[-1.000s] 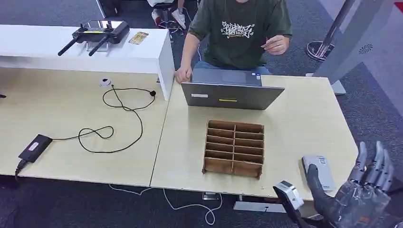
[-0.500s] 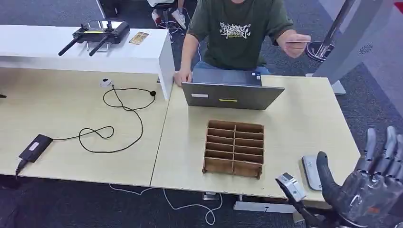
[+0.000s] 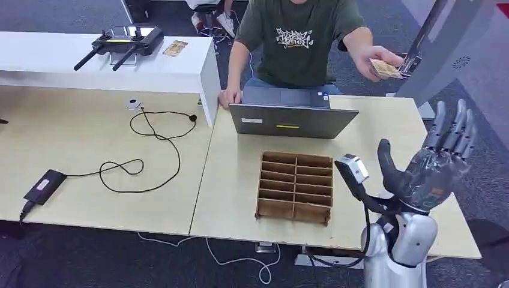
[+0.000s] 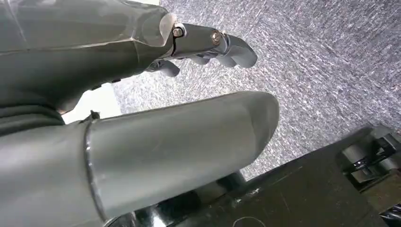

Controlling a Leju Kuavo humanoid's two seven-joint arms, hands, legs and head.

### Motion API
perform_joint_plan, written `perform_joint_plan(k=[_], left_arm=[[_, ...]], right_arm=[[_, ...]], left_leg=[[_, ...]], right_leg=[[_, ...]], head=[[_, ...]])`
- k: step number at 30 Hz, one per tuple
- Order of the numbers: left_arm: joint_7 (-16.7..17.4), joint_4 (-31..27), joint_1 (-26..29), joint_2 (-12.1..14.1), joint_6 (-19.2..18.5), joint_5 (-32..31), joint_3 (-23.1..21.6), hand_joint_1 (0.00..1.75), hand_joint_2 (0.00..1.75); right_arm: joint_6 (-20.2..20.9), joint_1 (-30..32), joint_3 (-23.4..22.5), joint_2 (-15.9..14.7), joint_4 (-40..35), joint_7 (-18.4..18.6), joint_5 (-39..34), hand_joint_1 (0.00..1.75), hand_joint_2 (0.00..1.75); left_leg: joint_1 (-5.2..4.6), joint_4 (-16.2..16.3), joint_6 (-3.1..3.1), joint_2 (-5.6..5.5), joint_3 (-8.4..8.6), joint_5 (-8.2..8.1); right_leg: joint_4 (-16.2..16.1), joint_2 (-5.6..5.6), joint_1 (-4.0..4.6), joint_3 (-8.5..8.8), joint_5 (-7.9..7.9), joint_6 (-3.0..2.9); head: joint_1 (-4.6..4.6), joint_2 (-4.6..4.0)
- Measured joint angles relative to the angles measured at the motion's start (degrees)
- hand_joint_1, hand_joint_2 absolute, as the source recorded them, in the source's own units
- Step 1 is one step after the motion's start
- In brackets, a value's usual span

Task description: Pass the card to the sensor for recognition and then transmit it.

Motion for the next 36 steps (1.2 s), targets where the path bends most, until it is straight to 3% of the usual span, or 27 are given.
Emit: perform_joint_plan(k=[17,25,36], left_arm=[[-0.1,0.0,0.0,0.0,-0.4,-1.0,-0.2,0.0,0.0],[-0.5,0.0,0.0,0.2,-0.3,-0.2,-0.2,0.0,0.0],[-0.8,0.0,0.0,0.5,-0.2,0.5,-0.2,0.0,0.0]], right_arm=[[2.6,-16.5,9.9,-5.4,21.3,4.1,1.5,0.0,1.75],[3.5,-21.2,13.5,-6.0,25.3,4.5,1.9,0.0,1.75],[3.4,-22.4,16.2,-6.1,27.8,4.3,1.9,0.0,1.75]], left_leg=[[0.0,0.0,0.0,-0.01,-0.02,0.02],[0.0,0.0,0.0,-0.02,-0.02,0.02],[0.0,0.0,0.0,-0.02,-0.02,0.02]], right_leg=[[0.0,0.01,0.0,-0.04,0.05,0.03],[0.0,0.0,0.0,-0.04,0.05,0.03],[0.0,0.0,0.0,-0.04,0.05,0.03]], head=[[0.0,0.0],[-0.02,0.0],[-0.02,0.0]])
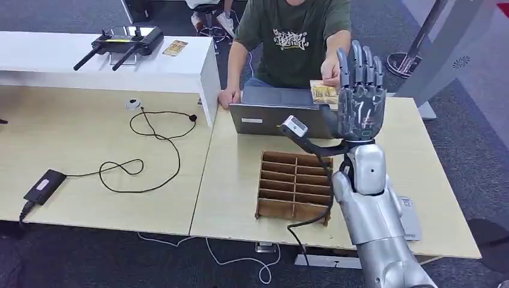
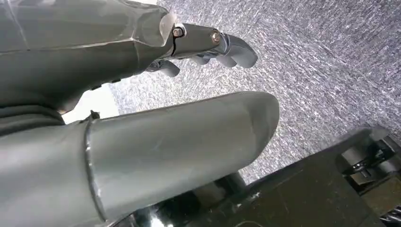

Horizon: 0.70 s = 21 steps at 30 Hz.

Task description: Pass the card to the sensor for recognition and then transmit it.

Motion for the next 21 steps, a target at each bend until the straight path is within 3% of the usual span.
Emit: perform_joint_plan(k=[17,18,19,20,21], left_arm=[[-0.1,0.0,0.0,0.2,-0.1,0.0,0.0,0.0,0.0],[-0.1,0.0,0.0,0.2,-0.1,0.0,0.0,0.0,0.0],[-0.1,0.0,0.0,0.2,-0.2,0.0,0.0,0.0,0.0],[-0.1,0.0,0.0,0.2,-0.2,0.0,0.0,0.0,0.0],[-0.1,0.0,0.0,0.2,-0.2,0.0,0.0,0.0,0.0]], right_arm=[[0.0,-0.2,0.6,-0.1,1.0,0.0,0.1,0.0,1.75],[0.0,-0.1,0.6,-0.1,1.1,0.0,0.1,0.35,1.75],[0.0,-0.1,0.6,-0.2,1.1,0.1,0.1,1.36,1.75],[0.0,-0.2,0.7,-0.2,1.1,0.2,0.1,1.41,1.75],[0.0,-0.2,0.7,-0.2,1.2,0.2,0.1,1.75,1.75]], left_leg=[[0.0,0.0,0.0,0.0,0.0,0.0],[0.0,0.0,0.0,0.0,0.0,0.0],[0.0,0.0,0.0,0.0,0.0,0.0],[0.0,0.0,0.0,0.0,0.0,0.0],[0.0,0.0,0.0,0.0,0.0,0.0]], right_leg=[[0.0,0.0,0.0,0.0,0.0,0.0],[0.0,0.0,0.0,0.0,0.0,0.0],[0.0,0.0,0.0,0.0,0.0,0.0],[0.0,0.0,0.0,0.0,0.0,0.0],[0.0,0.0,0.0,0.0,0.0,0.0]], head=[[0.0,0.0],[0.0,0.0],[0.0,0.0],[0.0,0.0],[0.0,0.0]])
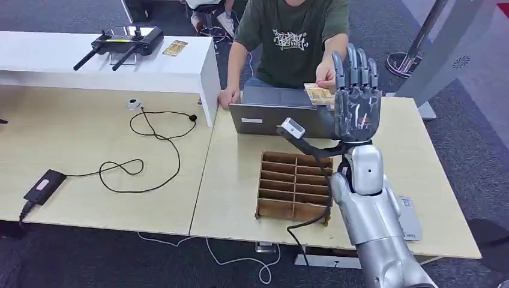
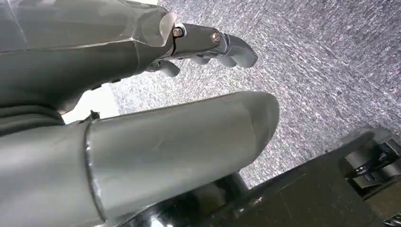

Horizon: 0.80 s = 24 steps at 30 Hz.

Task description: Pass the card to the sensor for recognition and then transmit it.

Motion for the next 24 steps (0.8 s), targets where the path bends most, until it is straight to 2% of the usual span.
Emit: perform_joint_plan(k=[24], left_arm=[[-0.1,0.0,0.0,0.0,-0.6,-0.4,0.0,0.0,0.0]], right_arm=[[1.4,-0.2,0.3,-1.5,0.3,2.2,-0.1,1.75,1.75]], left_leg=[[0.0,0.0,0.0,0.0,0.01,0.0]], right_leg=[[0.0,0.0,0.0,-0.01,0.0,0.0]], head=[[0.0,0.0]])
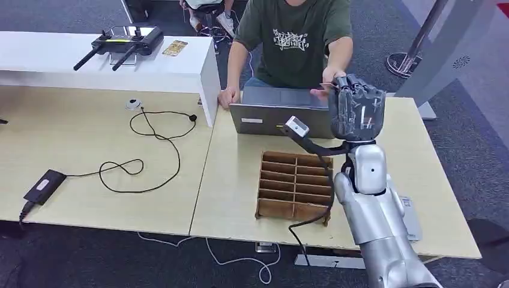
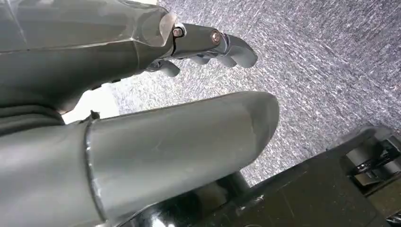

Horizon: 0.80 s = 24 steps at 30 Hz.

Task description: Pass the card to the sensor for recognition and then transmit it.

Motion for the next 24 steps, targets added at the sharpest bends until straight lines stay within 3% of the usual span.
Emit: perform_joint_plan(k=[24], left_arm=[[0.2,0.0,0.0,0.0,-0.8,-1.0,0.0,0.0,0.0]], right_arm=[[0.3,1.5,-0.9,-1.9,-1.7,0.6,-0.4,1.75,1.75]], left_leg=[[0.0,0.0,0.0,0.0,0.0,0.0]], right_leg=[[0.0,0.01,0.0,-0.01,0.0,0.0]], head=[[0.0,0.0]])
